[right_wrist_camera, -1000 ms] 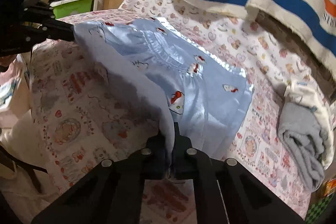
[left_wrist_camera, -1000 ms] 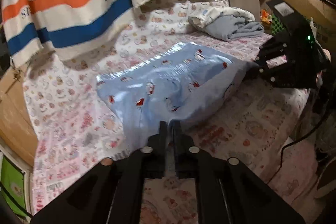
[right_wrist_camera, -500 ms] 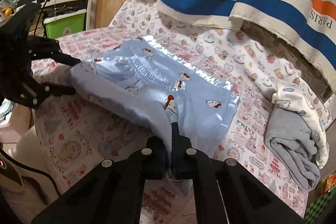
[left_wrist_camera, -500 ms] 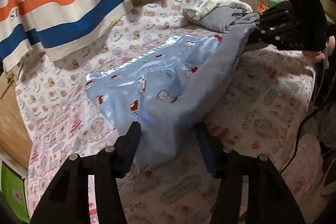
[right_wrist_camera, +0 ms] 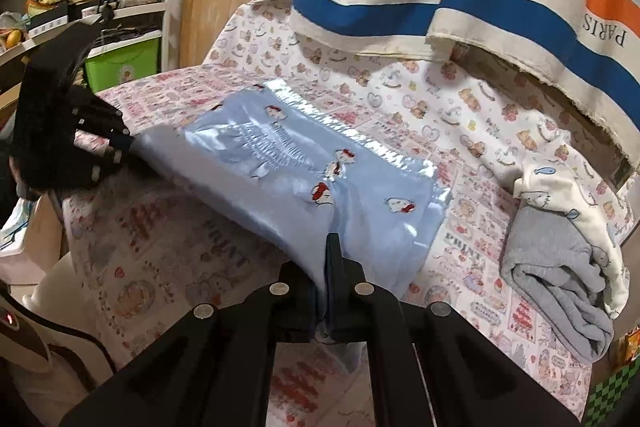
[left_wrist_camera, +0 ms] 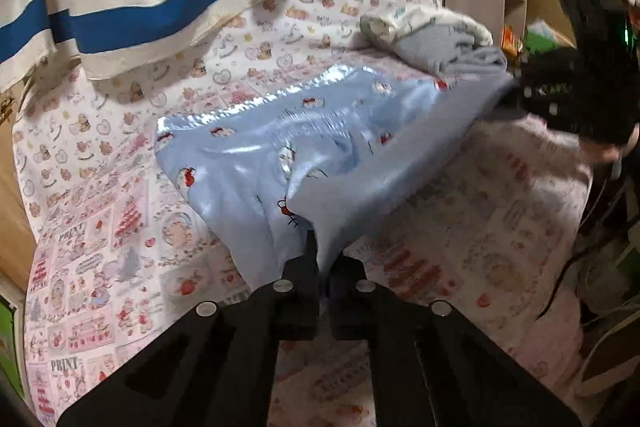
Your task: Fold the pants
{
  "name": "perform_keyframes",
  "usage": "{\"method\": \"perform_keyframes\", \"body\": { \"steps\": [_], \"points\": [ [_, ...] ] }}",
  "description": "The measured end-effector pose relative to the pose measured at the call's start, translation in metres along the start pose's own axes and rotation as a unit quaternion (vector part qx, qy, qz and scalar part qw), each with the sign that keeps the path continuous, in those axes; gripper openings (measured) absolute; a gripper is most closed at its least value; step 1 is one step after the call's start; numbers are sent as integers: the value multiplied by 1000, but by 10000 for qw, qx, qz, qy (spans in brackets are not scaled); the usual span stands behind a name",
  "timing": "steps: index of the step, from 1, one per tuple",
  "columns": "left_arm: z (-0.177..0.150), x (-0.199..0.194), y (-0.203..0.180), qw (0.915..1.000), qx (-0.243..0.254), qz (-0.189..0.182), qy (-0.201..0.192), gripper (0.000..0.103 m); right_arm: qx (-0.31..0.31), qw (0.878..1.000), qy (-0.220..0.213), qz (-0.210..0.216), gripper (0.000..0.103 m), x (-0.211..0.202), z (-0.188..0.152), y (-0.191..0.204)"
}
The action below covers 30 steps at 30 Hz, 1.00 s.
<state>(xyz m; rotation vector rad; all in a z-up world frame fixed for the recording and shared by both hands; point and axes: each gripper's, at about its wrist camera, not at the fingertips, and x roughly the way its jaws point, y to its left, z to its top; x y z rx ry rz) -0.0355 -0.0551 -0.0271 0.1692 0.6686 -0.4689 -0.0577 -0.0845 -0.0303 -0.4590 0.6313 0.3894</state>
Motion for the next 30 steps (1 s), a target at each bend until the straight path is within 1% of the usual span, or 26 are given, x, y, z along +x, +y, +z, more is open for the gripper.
{"method": "perform_keyframes", "body": {
  "steps": [2,5,6,10,12,15,16,18,20,21,22,23,24,26,27,30],
  "points": [
    [-2,-12,-6,9997,186,119,-73,2,48,9999,8,156,4,-4,-5,4],
    [-7,-33,-14,9994,327,24,-62,2,71,9991,39,412,4,-15,-11,11],
    [-8,-42,-17,9994,337,-24,-93,2,59,9987,72,496,4,-20,-12,13],
    [-12,-72,-28,9989,359,-62,-299,2,225,9963,-30,826,4,-42,-20,18],
    [-11,-80,-29,9988,345,-45,-354,2,179,9960,-67,869,4,-52,-17,21],
    [-4,-83,-24,9989,246,-36,-385,2,-13,9972,-144,735,4,-61,-6,24],
    [-1,-81,-21,9991,180,7,-393,2,-55,9971,-121,751,4,-59,-1,21],
    [6,-75,-14,9993,56,58,-373,2,-177,9946,162,1010,4,-49,9,11],
    [14,-63,-7,9996,-51,1,-275,2,-74,9902,471,1316,4,-27,19,-9],
    [19,-54,-1,9997,-139,48,-172,2,-8,9861,638,1531,4,-16,23,-18],
    [25,-45,6,9997,-238,73,-42,2,71,9790,865,1844,4,0,28,-28],
    [29,-38,12,9995,-322,53,50,2,136,9741,1019,2015,4,12,33,-35],
    [32,-30,18,9991,-391,34,138,2,157,9710,1104,2115,4,20,35,-39],
    [37,-18,27,9988,-368,110,298,2,169,9633,1316,2335,4,40,43,-47],
    [39,-13,31,9986,-359,138,364,2,157,9617,1366,2369,4,47,44,-50],
    [47,0,41,9974,-419,70,578,2,202,9584,1511,2413,4,66,48,-57]
  ]
}}
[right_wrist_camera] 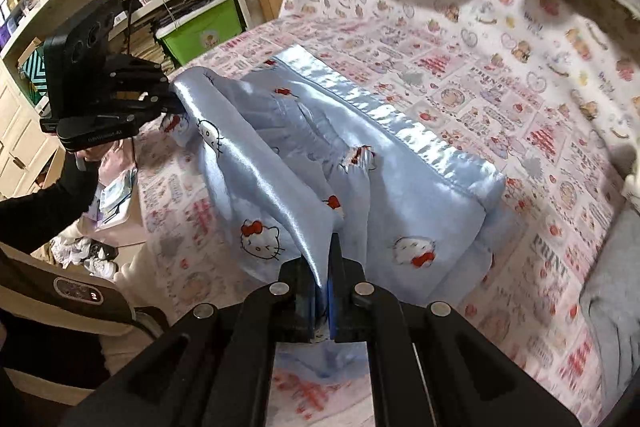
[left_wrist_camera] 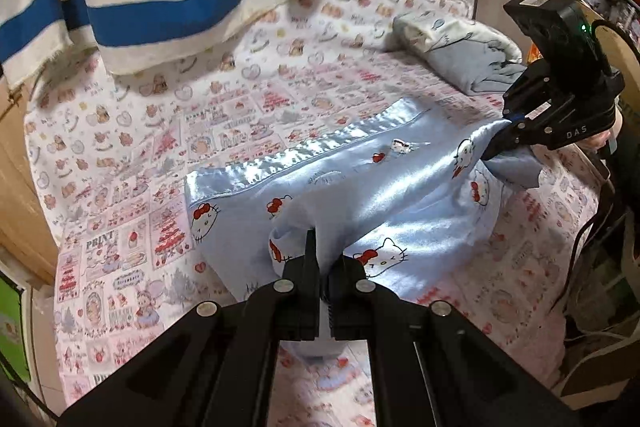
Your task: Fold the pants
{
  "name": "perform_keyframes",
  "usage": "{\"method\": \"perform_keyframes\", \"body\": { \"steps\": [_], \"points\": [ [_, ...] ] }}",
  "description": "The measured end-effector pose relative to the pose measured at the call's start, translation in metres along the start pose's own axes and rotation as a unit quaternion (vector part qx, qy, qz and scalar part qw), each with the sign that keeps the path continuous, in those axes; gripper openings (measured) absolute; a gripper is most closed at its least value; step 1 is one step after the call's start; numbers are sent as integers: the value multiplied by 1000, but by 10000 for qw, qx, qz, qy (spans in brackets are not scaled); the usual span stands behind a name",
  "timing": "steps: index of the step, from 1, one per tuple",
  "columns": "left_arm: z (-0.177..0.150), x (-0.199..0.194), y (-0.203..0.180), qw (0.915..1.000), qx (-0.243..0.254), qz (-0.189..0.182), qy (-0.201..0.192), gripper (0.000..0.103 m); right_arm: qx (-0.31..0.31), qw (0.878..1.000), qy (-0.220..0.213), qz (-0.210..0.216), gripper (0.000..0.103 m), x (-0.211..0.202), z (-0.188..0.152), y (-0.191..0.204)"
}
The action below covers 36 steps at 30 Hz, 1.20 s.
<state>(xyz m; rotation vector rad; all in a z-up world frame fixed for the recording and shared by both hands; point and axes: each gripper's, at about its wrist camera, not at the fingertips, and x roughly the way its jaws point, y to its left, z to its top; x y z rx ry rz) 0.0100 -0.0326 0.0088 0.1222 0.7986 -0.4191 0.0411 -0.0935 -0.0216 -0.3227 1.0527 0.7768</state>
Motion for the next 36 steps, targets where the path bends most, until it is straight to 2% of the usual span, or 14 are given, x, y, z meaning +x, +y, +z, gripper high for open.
{"method": "perform_keyframes", "body": {
  "steps": [3,6,10,11,13,15,17,22,29,34,36],
  "points": [
    [9,4,4,9999,7,107,-26,2,123,9999,2,-23,4,7,7,-13],
    [1,-16,-8,9987,204,135,-438,2,146,9993,-337,-101,4,-6,1,-5],
    [-27,-54,-34,9947,504,79,-895,2,-378,9961,-712,-370,4,-35,-30,42],
    [-35,-62,-39,9939,538,57,-958,2,-466,9938,-835,-567,4,-44,-39,57],
    [-49,-73,-50,9936,558,-73,-980,2,-649,9874,-1042,-998,4,-56,-57,92],
    [-60,-78,-54,9941,512,-249,-919,2,-797,9833,-1164,-1152,4,-63,-70,115],
    [-68,-81,-56,9943,475,-179,-938,2,-836,9810,-1183,-1293,4,-64,-80,135],
    [-85,-90,-59,9945,403,-255,-934,2,-873,9842,-917,-1240,4,-58,-98,154],
    [-93,-107,-64,9926,488,-253,-1087,3,-815,9869,-943,-1026,4,-66,-100,164],
    [-78,-109,-52,9925,448,-273,-1105,3,-771,9890,-977,-803,4,-68,-90,154],
    [-64,-105,-48,9927,485,-313,-1061,3,-720,9915,-930,-564,4,-67,-80,141]
  ]
}}
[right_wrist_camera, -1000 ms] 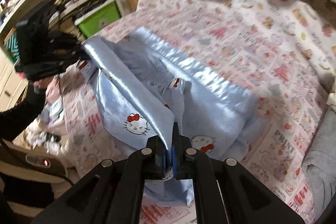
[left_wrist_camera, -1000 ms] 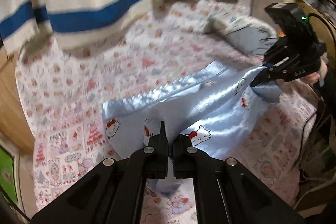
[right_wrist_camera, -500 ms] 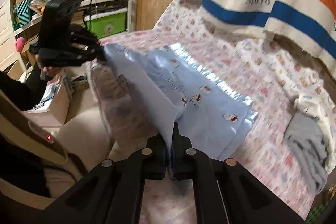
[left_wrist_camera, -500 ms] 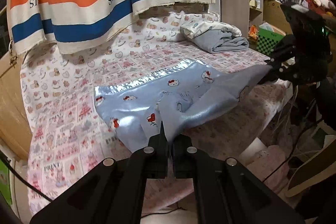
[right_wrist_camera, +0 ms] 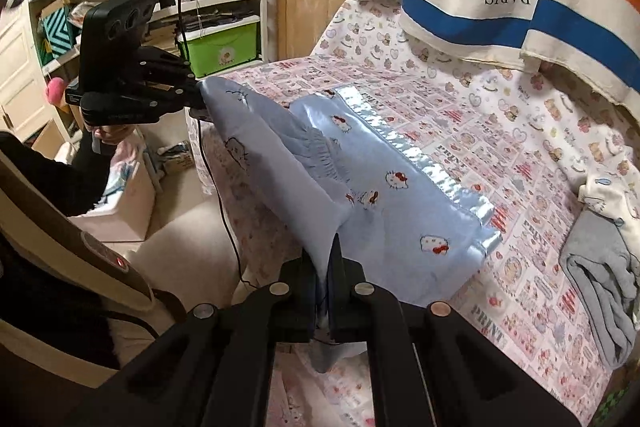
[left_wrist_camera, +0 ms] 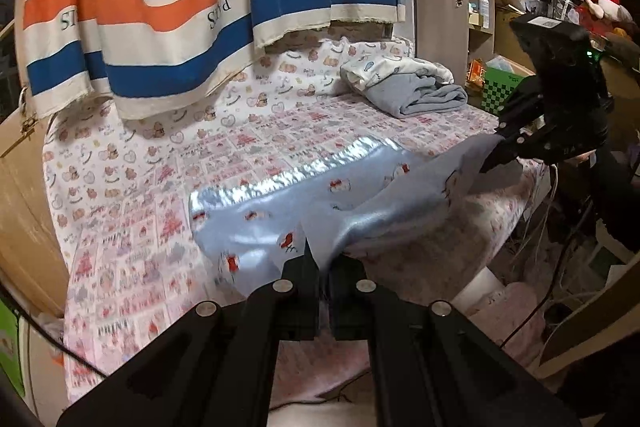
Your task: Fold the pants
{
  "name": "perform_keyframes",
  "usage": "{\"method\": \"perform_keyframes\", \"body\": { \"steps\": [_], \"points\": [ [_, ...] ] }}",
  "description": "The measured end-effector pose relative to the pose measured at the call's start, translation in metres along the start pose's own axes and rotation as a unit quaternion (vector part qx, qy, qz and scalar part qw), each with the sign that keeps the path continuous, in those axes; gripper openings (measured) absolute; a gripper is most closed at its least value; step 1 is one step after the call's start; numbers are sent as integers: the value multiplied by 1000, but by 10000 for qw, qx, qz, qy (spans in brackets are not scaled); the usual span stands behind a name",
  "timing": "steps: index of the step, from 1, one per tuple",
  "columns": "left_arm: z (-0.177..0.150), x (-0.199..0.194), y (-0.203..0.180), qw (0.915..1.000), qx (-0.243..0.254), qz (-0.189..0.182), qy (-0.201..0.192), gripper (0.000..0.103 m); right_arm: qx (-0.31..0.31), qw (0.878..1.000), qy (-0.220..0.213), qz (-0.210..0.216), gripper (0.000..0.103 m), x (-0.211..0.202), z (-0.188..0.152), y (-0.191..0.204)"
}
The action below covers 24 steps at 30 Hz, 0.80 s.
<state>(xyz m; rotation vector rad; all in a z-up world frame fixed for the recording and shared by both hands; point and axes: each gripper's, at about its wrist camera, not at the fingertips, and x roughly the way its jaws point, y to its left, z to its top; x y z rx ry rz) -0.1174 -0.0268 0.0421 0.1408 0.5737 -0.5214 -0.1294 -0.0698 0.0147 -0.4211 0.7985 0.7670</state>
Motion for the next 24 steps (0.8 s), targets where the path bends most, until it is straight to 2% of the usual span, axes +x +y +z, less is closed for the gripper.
{"method": "perform_keyframes", "body": {
  "steps": [4,7,10,12,16,20,24],
  "points": [
    [24,16,14,9996,-36,-149,224,3,395,9984,327,224,4,14,15,-33],
    [28,9,11,9999,141,-26,0,3,533,9980,205,287,4,9,15,-51],
    [18,-1,2,9995,231,-167,-137,4,501,9982,-33,334,4,0,3,-51],
    [7,0,-4,9995,255,-150,-89,4,452,9985,-49,307,4,1,-5,-45],
    [-15,13,-6,9993,41,-222,292,5,270,9987,161,390,4,14,-20,-25],
    [-40,25,-7,9967,-256,-362,684,5,478,9969,276,555,4,29,-35,-7],
    [-55,30,-17,9957,-326,-281,820,5,600,9973,292,314,4,40,-45,2]
  ]
}}
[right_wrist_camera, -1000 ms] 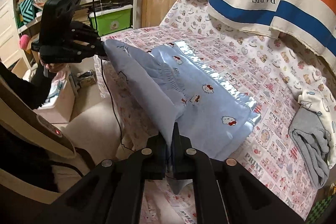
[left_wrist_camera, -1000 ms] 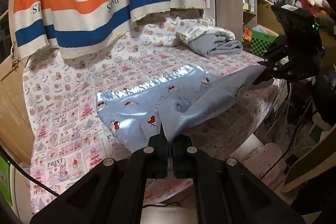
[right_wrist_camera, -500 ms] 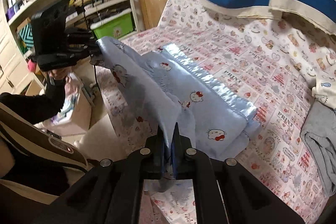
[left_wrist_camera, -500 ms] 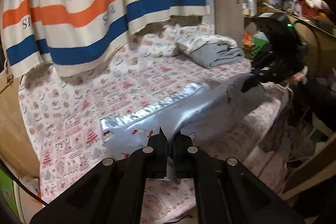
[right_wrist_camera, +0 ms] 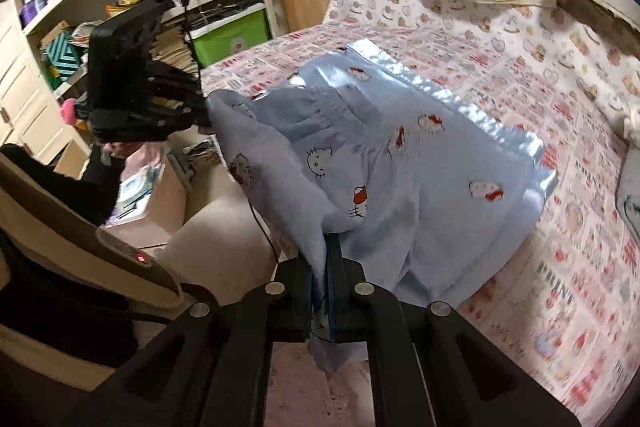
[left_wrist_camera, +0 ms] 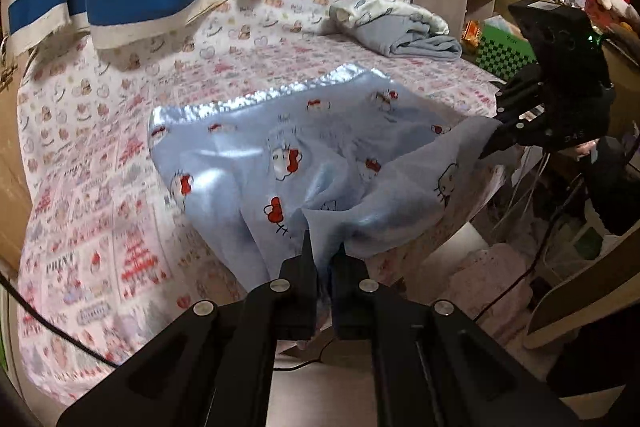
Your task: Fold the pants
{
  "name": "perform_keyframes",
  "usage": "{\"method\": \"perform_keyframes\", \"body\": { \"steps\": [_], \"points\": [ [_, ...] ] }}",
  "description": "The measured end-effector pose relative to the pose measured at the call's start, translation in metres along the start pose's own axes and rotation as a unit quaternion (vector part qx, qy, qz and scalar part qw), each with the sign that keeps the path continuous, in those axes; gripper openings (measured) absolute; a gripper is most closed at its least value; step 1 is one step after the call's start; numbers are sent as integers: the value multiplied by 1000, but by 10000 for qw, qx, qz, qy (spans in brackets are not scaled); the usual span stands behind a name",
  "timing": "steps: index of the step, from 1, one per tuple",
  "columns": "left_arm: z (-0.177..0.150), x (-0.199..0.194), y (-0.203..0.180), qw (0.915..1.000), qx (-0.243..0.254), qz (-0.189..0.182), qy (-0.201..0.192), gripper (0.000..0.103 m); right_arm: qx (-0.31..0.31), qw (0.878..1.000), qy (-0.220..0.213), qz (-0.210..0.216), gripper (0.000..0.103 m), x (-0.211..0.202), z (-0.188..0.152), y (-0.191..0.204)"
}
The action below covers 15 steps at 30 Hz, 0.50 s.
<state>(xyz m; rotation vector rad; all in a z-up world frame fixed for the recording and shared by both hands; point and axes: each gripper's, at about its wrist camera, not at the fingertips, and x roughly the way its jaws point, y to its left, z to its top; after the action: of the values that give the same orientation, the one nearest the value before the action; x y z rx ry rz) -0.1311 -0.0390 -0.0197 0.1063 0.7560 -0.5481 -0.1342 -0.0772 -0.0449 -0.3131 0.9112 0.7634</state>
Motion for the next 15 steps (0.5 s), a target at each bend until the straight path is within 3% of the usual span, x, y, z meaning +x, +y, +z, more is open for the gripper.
{"method": "perform_keyframes", "body": {
  "steps": [3,6,8,11,13,15],
  "points": [
    [-2,3,-2,9999,5,163,-48,12,77,9995,-51,-311,4,6,-1,0],
    [1,6,0,9995,-58,271,-158,33,154,9988,-34,-473,5,10,-2,-3],
    [4,8,0,9994,-103,274,-192,47,195,9986,20,-482,18,12,-2,-7],
    [6,13,-3,9996,-139,140,-203,49,341,9985,-60,-431,35,10,-4,-10],
    [6,14,-9,9997,-111,42,-204,49,569,9983,-129,-79,37,8,-6,-15],
    [4,13,-11,9996,-118,-145,-222,51,766,9965,-201,267,46,7,-10,-17]
  ]
}}
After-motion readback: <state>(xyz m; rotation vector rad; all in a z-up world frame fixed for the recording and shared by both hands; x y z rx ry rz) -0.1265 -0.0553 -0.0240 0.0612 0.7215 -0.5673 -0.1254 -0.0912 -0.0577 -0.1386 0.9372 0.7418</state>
